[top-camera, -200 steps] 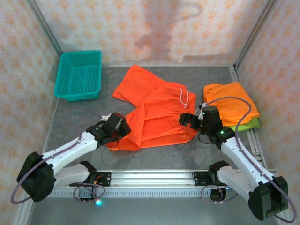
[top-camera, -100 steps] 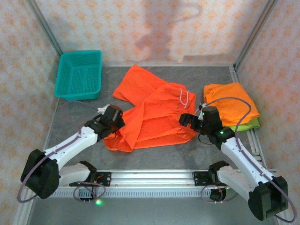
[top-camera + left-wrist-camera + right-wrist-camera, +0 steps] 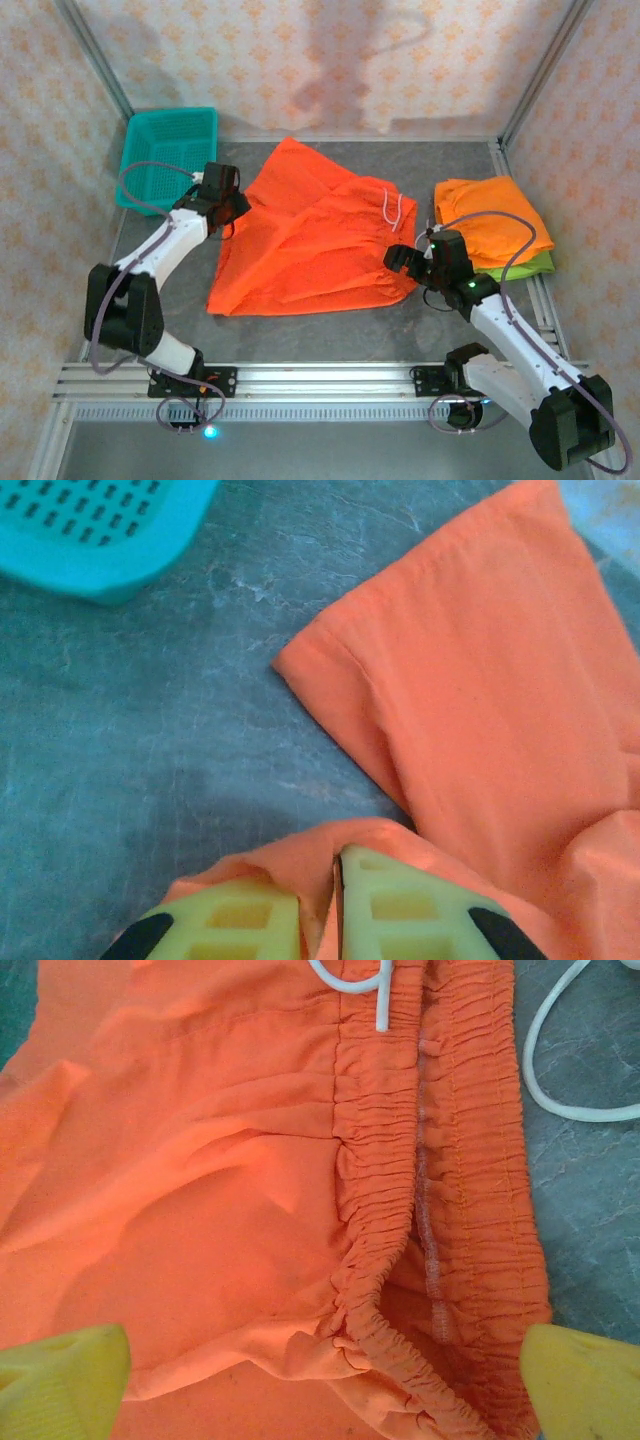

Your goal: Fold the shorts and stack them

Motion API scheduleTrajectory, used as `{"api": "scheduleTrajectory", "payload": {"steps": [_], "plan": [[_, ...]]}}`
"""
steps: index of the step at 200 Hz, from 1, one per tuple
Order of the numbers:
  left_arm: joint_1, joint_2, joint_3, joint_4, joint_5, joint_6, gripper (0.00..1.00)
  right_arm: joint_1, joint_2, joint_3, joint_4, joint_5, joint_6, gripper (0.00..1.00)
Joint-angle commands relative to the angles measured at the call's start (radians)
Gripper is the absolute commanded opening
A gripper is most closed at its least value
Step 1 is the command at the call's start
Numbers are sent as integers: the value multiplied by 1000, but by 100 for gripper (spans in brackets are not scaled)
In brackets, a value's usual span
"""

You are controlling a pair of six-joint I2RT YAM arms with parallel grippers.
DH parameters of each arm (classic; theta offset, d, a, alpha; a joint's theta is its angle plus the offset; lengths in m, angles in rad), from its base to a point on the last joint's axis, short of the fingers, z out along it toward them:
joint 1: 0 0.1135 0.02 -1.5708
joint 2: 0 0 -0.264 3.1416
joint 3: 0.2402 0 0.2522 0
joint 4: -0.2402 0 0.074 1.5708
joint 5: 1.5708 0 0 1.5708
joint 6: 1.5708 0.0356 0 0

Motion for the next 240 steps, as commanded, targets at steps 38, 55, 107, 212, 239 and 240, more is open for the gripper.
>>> {"api": "scheduleTrajectory", "payload": {"steps": [38,55,107,212,239,240], "plan": [[14,-144,119,-68,110,69,66,-4,-50,14,-18,40,-2,100],[13,-246,80,-89,164,64,79,-5,-17,39,5,44,1,100],[5,-520,-280,-46,282,-52,94,-65,350,317,42,13,-17,100],[-4,-578,-677,178,301,-194,94,-139,1113,890,-4,-163,70,100],[-3,-590,-678,158,290,-187,94,-163,1211,988,-65,-96,55,100],[-3,-591,-677,156,290,-186,94,-164,1214,991,-69,-91,53,100]]}}
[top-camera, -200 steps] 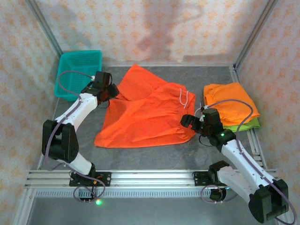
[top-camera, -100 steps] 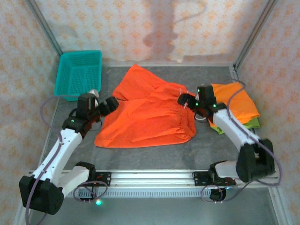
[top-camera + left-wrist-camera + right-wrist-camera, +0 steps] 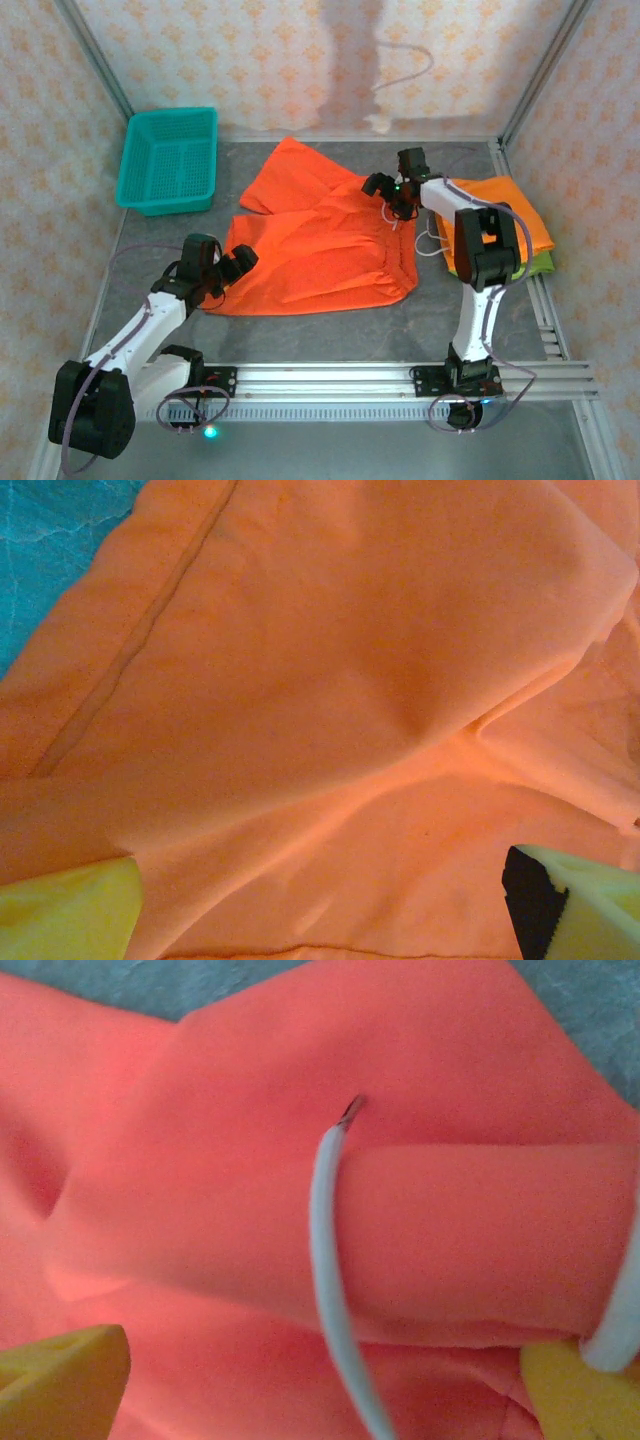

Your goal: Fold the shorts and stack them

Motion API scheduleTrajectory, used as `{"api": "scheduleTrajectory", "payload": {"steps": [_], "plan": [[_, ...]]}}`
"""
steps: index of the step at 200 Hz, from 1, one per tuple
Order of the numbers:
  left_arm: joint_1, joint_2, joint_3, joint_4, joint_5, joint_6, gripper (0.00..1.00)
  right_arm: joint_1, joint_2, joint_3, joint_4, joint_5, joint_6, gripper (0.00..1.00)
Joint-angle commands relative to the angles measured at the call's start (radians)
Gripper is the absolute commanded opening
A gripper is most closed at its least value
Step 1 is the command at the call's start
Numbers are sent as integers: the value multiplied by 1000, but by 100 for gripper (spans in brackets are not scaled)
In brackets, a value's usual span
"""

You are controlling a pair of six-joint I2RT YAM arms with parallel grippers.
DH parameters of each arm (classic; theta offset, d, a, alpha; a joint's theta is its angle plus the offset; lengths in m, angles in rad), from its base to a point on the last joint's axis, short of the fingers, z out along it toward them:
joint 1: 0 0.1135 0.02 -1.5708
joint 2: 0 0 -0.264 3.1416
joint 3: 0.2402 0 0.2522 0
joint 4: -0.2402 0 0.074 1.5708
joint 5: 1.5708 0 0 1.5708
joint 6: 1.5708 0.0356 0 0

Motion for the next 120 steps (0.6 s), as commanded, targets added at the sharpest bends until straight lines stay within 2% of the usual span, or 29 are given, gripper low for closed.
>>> {"api": "scheduleTrajectory", "payload": {"steps": [1,42,58,74,120], "plan": [[-5,-21,-7,20,-21,-5,94,-29,64,88,-81,73,-5,100],[-2,-50,111,-99,-98,55,94,-46,183,256,-220,237,-94,100],[1,-20,171,-125,-126,67,95,-46,218,309,-256,246,-115,100],[2,52,219,-107,-107,68,95,-46,230,317,-251,216,-112,100],[1,335,401,-90,-91,120,75,-47,210,285,-220,165,-106,100]]}}
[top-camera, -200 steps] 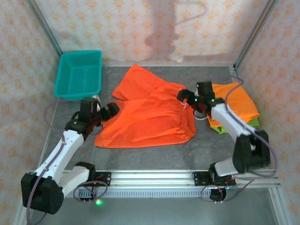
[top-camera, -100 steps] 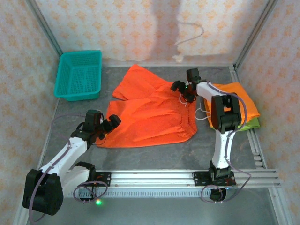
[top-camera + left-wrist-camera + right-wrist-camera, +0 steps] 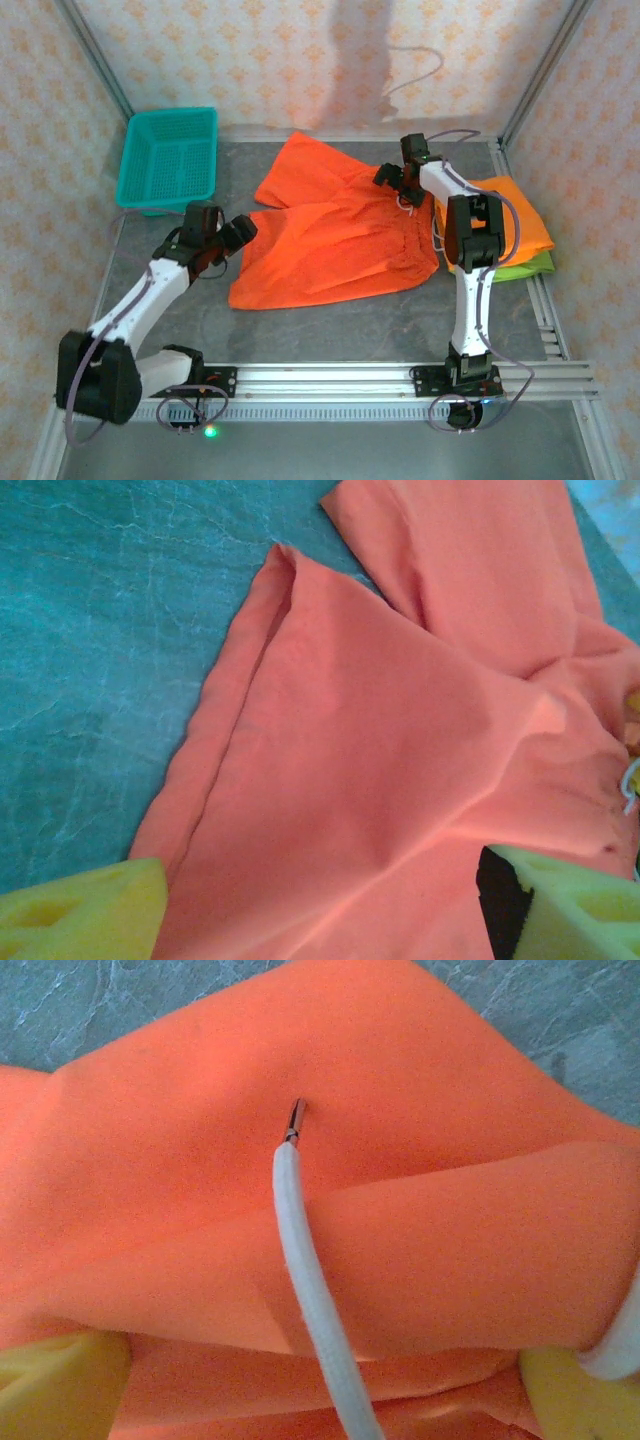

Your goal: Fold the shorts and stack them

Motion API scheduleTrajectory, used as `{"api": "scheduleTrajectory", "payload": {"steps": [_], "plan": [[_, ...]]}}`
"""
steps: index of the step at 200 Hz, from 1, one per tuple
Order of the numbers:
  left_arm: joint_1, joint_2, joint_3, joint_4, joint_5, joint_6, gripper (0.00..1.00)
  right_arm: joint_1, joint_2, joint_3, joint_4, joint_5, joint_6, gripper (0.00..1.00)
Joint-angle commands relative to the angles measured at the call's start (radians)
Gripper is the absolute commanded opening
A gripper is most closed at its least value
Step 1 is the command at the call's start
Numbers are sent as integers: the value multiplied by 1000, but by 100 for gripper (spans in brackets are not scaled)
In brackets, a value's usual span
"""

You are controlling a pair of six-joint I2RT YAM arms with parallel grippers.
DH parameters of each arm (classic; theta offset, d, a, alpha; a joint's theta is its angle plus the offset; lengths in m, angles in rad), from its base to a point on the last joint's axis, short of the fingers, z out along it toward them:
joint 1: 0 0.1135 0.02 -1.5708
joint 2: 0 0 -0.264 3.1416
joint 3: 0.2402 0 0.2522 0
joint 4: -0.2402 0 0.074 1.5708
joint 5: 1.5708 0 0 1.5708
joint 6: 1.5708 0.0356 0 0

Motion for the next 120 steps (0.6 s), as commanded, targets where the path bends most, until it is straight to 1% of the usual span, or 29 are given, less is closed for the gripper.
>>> {"api": "scheduleTrajectory", "payload": {"steps": [1,28,64,97,120], "plan": [[0,118,97,-17,-17,54,75,-2,10,-18,-40,-8,-15,100],[-1,271,193,-32,-59,76,65,-2,-8,-36,-34,-10,-28,100],[-6,404,255,-7,-142,69,52,-2,-38,-71,-14,-23,-24,100],[-20,511,334,-33,-193,84,49,-2,-58,-89,-7,-27,-27,99],[-26,568,368,-26,-191,83,46,-2,-70,-97,-2,-34,-28,99]]}}
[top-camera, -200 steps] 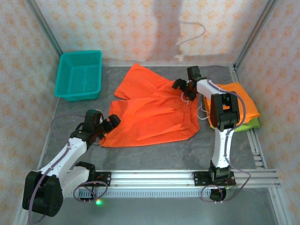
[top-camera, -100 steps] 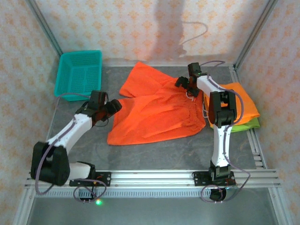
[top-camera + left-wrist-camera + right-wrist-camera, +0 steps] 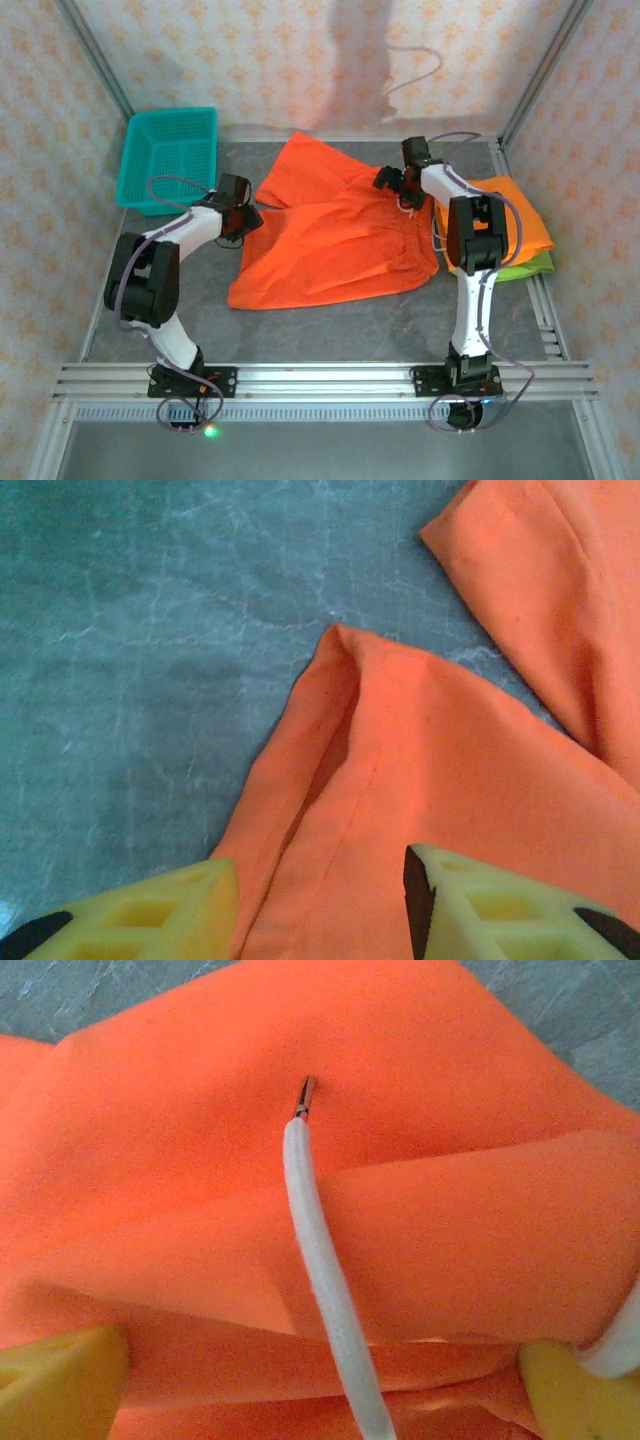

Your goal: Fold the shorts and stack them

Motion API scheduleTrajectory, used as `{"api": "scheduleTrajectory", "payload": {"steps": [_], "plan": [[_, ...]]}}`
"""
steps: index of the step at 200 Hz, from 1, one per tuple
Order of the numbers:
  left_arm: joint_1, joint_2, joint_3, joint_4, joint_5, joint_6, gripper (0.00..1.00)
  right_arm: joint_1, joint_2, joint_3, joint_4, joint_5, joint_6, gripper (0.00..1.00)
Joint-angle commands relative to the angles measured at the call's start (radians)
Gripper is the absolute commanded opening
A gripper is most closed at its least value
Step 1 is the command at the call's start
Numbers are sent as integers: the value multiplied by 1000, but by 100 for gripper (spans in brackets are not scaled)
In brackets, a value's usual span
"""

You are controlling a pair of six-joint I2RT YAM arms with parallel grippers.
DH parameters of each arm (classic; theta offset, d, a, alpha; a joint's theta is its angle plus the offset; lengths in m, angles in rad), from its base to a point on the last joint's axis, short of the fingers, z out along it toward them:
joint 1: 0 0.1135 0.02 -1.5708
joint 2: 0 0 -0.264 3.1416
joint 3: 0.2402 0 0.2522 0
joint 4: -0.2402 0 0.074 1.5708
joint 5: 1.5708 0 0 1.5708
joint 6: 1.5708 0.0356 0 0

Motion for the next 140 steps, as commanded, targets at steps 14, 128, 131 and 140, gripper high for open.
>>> {"api": "scheduleTrajectory", "payload": {"steps": [14,128,131,140], "plan": [[-15,69,67,-12,-51,10,45,-1,-34,-32,-33,-20,-7,99],[-12,215,211,-78,-88,17,0,-1,-39,-75,-18,-31,-19,99],[-13,215,214,-81,-90,19,0,-1,-38,-76,-18,-31,-19,99],[-10,215,222,-88,-95,19,0,-1,-36,-76,-18,-29,-23,100]]}}
